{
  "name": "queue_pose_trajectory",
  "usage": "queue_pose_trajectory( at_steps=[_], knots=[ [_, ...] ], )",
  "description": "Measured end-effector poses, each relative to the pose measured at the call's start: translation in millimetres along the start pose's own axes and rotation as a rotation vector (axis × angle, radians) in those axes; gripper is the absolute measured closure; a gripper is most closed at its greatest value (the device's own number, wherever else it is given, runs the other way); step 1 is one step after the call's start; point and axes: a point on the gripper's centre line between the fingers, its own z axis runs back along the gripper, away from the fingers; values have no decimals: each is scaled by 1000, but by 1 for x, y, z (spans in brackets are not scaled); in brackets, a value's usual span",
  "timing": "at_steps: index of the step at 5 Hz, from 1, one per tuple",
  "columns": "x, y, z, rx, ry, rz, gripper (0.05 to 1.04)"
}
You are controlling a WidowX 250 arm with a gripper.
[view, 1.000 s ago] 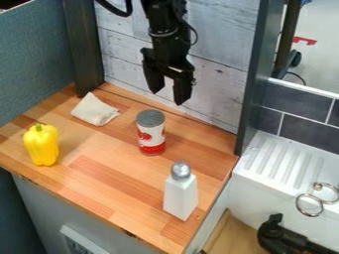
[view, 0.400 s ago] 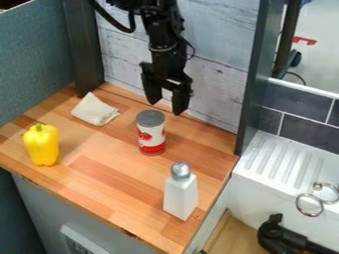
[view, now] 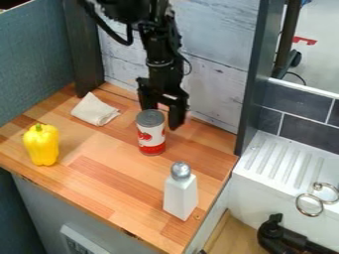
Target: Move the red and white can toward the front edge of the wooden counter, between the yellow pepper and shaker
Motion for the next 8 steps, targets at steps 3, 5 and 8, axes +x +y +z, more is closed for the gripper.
queue_pose_trajectory(
  at_steps=[3,5,8],
  knots=[
    [-47,1,2,-34,82,79,79],
    [-102,-6,26,-7,124,171,79],
    [-105,-5,39,-26,105,204,79]
  ],
)
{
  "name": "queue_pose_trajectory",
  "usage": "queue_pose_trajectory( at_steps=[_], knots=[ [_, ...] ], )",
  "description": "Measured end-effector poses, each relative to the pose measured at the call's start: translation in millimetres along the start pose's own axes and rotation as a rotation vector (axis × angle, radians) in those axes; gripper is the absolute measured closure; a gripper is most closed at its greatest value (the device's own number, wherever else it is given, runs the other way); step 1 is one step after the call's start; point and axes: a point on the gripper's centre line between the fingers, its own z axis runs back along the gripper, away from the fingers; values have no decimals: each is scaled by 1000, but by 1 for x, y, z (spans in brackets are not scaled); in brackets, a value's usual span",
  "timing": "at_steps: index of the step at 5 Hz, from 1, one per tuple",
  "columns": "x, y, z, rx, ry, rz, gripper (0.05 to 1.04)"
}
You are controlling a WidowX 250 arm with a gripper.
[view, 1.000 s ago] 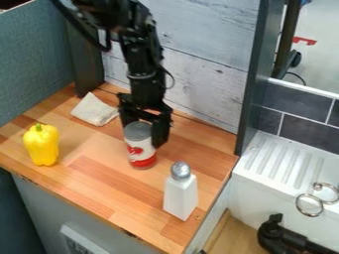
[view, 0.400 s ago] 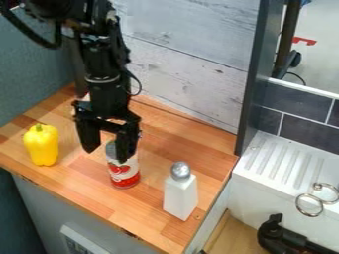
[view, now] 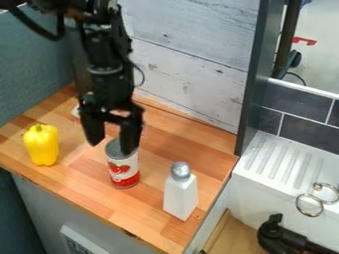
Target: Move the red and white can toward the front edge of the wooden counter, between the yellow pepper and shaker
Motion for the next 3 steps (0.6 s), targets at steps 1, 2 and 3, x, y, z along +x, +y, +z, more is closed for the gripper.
queue_pose_trajectory(
  at_steps=[1,2,3],
  knots=[
    [3,5,45,4,-86,-4,79],
    [-8,16,66,42,-63,6,79],
    [-17,34,80,105,-87,12,79]
  ],
)
